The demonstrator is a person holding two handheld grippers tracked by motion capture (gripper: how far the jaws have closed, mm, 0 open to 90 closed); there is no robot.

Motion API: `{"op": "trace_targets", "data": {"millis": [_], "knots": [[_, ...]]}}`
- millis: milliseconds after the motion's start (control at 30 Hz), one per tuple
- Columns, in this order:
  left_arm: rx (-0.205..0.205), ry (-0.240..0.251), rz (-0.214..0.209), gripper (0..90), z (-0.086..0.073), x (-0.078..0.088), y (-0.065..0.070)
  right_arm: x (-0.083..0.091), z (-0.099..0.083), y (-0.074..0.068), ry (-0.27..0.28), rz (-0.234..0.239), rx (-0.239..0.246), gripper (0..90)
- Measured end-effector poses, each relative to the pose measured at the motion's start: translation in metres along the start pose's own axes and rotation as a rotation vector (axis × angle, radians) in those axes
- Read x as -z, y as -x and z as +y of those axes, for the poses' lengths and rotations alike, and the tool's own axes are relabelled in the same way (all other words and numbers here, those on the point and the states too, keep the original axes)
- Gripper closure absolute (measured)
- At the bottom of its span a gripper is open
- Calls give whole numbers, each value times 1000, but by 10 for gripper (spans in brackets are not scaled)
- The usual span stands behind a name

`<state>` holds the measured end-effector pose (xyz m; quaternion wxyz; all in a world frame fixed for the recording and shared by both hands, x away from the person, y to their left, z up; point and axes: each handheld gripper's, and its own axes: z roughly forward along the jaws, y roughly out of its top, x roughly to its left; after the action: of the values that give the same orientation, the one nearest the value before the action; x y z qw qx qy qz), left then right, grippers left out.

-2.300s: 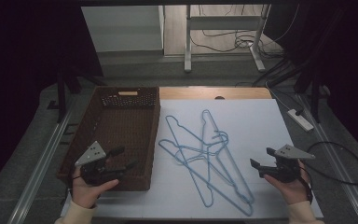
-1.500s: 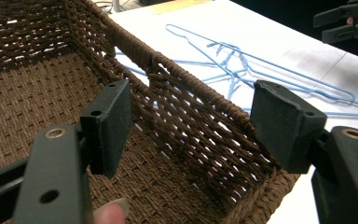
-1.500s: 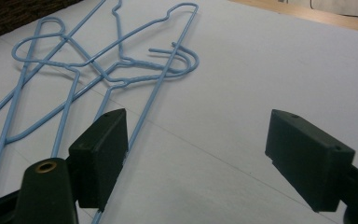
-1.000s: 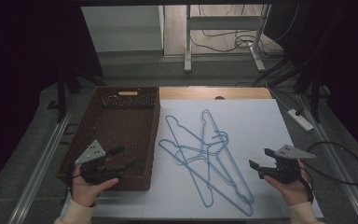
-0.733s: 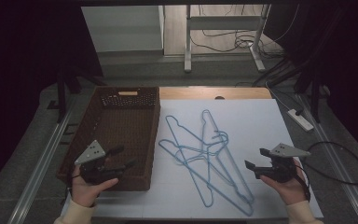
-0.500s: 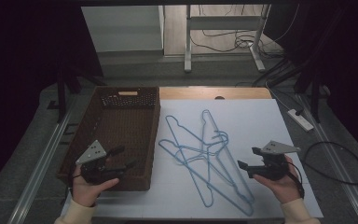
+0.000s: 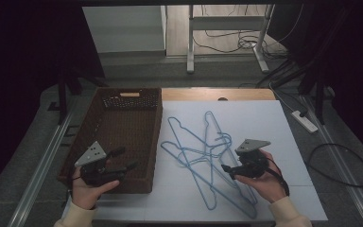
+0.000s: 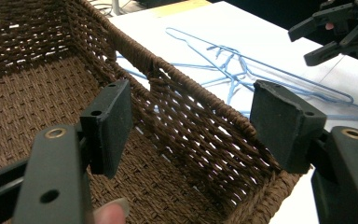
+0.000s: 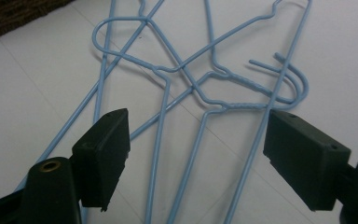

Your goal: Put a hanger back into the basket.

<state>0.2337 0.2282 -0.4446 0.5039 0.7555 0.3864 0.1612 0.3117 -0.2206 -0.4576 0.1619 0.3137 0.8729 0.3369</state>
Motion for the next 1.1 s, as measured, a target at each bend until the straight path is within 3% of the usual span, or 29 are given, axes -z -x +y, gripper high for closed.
{"op": "trace_targets", "data": {"millis": [267,700,1100], "knots": [[4,-2,-1,302,-1,-1,-1,-11,8,-5,-25,13,13,237],[2,-2,-1,302,0,-1,0,-29,15,-11,-111,33,23,278],[2,-1,1,302,0,0,-1,-45,16,-12,-209,13,24,314]]}}
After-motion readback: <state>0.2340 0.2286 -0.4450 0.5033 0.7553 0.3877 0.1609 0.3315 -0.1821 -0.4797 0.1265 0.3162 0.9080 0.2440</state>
